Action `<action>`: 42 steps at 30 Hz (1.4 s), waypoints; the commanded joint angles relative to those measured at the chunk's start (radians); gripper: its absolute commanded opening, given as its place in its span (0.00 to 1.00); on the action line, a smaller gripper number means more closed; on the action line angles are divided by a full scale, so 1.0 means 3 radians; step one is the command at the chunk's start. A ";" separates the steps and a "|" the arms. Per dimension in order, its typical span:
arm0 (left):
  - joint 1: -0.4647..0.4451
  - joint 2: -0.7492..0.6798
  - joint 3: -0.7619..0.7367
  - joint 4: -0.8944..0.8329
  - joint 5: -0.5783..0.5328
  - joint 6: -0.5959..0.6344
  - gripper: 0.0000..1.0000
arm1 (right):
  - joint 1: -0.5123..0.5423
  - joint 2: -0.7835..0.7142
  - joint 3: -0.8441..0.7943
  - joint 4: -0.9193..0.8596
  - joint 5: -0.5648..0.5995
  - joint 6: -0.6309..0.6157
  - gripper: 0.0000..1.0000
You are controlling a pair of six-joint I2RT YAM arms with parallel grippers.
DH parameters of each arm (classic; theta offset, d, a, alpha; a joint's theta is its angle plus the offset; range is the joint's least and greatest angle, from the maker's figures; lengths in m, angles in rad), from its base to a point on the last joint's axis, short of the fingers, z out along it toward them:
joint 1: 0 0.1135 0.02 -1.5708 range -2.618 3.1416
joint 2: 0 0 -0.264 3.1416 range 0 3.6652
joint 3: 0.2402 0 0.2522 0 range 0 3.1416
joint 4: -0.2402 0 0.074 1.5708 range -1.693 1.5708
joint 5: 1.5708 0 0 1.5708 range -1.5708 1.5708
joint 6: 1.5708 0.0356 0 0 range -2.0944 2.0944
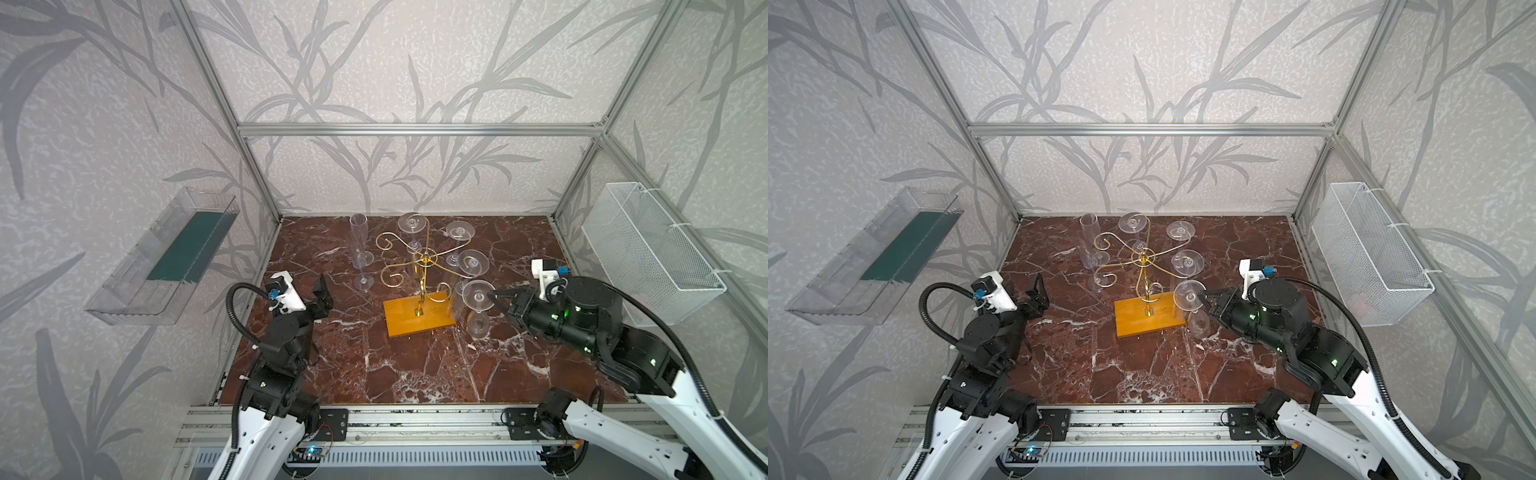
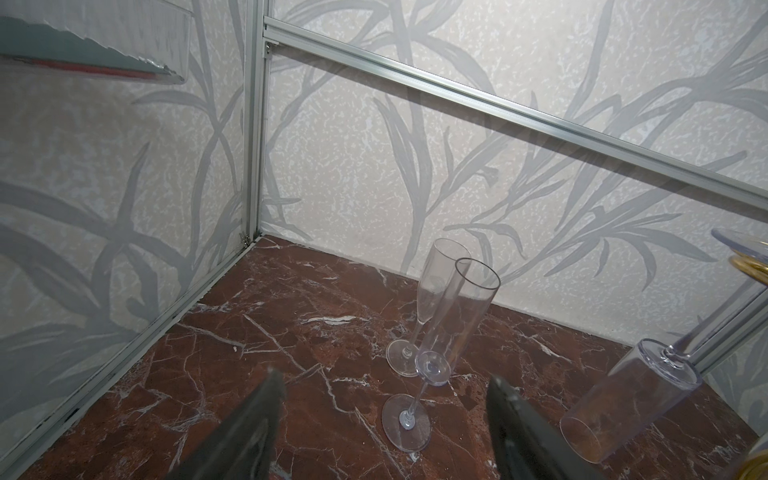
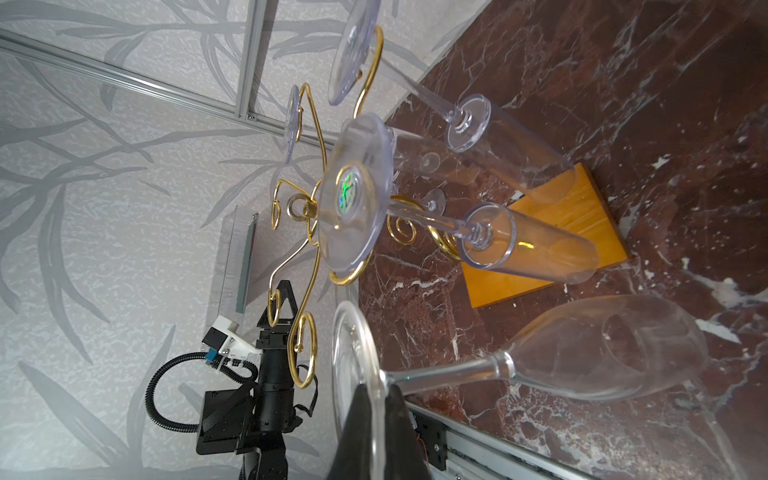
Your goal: Take the wine glass off the wine glass rack
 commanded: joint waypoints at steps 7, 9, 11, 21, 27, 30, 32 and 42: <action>-0.0013 -0.0078 0.0317 -0.0112 -0.0031 0.0093 0.78 | -0.0022 -0.0058 0.0391 0.0128 0.0594 -0.1396 0.00; -0.0013 -0.0069 0.0397 -0.0130 0.0009 0.0101 0.78 | -0.0023 -0.0026 0.0500 0.0190 0.0703 -0.1844 0.00; -0.0013 -0.0031 0.0530 -0.0176 0.0089 0.0111 0.78 | -0.0023 0.0018 0.0591 0.0283 0.0768 -0.2296 0.00; -0.0013 0.0451 0.1363 -0.0333 0.1214 0.0158 0.78 | -0.0023 0.0193 0.0643 0.0914 0.0611 -0.3929 0.00; -0.0013 0.0943 0.1938 -0.0396 0.2272 0.0042 0.77 | -0.0026 0.0309 0.0619 0.1246 0.0339 -0.4684 0.00; -0.0019 0.1152 0.2194 -0.0416 0.2626 -0.0075 0.77 | -0.0022 0.0377 0.0643 0.1345 0.0244 -0.4975 0.00; -0.0019 0.1256 0.2305 -0.0363 0.2804 -0.0182 0.77 | -0.0023 0.0412 0.0632 0.1425 0.0086 -0.5198 0.00; -0.0283 0.1847 0.2647 0.0068 0.3733 -0.0665 0.78 | -0.0018 0.0546 0.0362 0.2000 -0.0747 -0.6224 0.00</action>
